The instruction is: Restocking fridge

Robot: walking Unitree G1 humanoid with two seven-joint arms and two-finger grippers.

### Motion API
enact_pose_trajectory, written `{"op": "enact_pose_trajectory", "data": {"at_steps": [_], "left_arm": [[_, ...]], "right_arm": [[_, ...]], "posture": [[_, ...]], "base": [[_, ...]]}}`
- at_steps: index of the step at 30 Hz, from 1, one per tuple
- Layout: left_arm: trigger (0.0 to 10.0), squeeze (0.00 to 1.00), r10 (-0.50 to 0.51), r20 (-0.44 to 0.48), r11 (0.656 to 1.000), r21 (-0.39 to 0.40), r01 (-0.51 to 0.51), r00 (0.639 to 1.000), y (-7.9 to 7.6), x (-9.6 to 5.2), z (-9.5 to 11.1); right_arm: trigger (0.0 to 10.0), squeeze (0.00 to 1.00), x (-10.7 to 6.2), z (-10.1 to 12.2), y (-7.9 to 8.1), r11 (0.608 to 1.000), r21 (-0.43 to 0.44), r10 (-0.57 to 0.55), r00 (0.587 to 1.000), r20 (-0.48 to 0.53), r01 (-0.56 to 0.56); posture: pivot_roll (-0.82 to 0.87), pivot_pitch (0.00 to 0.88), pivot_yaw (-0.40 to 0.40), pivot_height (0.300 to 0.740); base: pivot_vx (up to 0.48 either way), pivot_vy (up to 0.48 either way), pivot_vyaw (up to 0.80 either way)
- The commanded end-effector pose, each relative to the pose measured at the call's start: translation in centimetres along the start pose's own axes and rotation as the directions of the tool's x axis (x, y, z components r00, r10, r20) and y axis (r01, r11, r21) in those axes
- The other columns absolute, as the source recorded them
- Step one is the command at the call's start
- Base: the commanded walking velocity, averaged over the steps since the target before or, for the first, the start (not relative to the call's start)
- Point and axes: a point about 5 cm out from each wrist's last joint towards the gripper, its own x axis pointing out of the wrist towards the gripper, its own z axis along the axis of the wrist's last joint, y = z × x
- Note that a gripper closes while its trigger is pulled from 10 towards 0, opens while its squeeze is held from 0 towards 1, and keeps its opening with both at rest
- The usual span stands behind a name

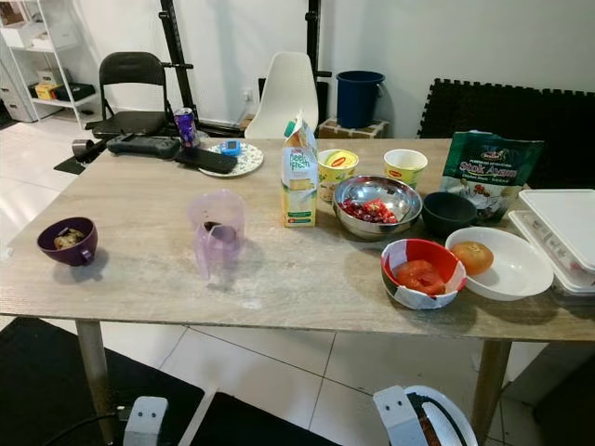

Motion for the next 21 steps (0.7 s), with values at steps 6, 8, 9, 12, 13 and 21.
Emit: {"op": "enact_pose_trajectory", "data": {"at_steps": [6,8,9,12,13,21], "left_arm": [[10.0,0.00,0.017,-0.026,1.000,0.010,-0.016,1.000,0.57,-0.25,-0.71],[10.0,0.00,-0.017,-0.028,0.997,0.078,0.019,0.999,0.13,-0.18,-0.60],[10.0,0.00,-0.001,-0.033,0.997,0.076,0.004,0.999,0.17,-0.22,-0.76],[10.0,0.00,-0.001,-0.028,1.000,0.022,0.002,1.000,0.26,-0.25,-0.78],[10.0,0.00,-0.011,-0.024,1.000,0.016,0.011,1.000,0.24,-0.24,-0.71],[10.0,0.00,0.002,-0.025,0.999,0.045,-0.001,1.000,0.80,-0.20,-0.46]], "right_arm": [[10.0,0.00,-0.02,0.10,-0.07,0.997,0.078,0.000,1.000,0.019,-0.001],[10.0,0.00,0.10,0.82,-0.26,0.987,0.163,-0.010,0.999,0.051,0.002],[10.0,0.00,0.09,0.76,-0.13,0.988,0.151,0.005,0.999,0.049,-0.012],[10.0,0.00,0.04,0.76,-0.29,0.987,0.158,0.013,0.998,0.056,-0.022],[10.0,0.00,0.03,0.82,-0.46,0.985,0.173,0.005,0.998,0.061,-0.016],[10.0,0.00,-0.08,0.33,-0.28,0.978,0.209,0.012,0.998,0.056,-0.024]], "posture": [[-0.01,0.051,0.036,0.740],[0.00,0.031,0.019,0.740],[0.01,0.036,0.028,0.740],[-0.01,0.041,0.040,0.740],[-0.01,0.037,0.035,0.740],[0.00,0.053,0.038,0.740]], "base": [[0.000,0.000,0.00],[0.000,0.000,0.00],[0.000,0.000,0.00],[0.000,0.000,0.00],[0.000,0.000,0.00],[0.000,0.000,0.00]]}}
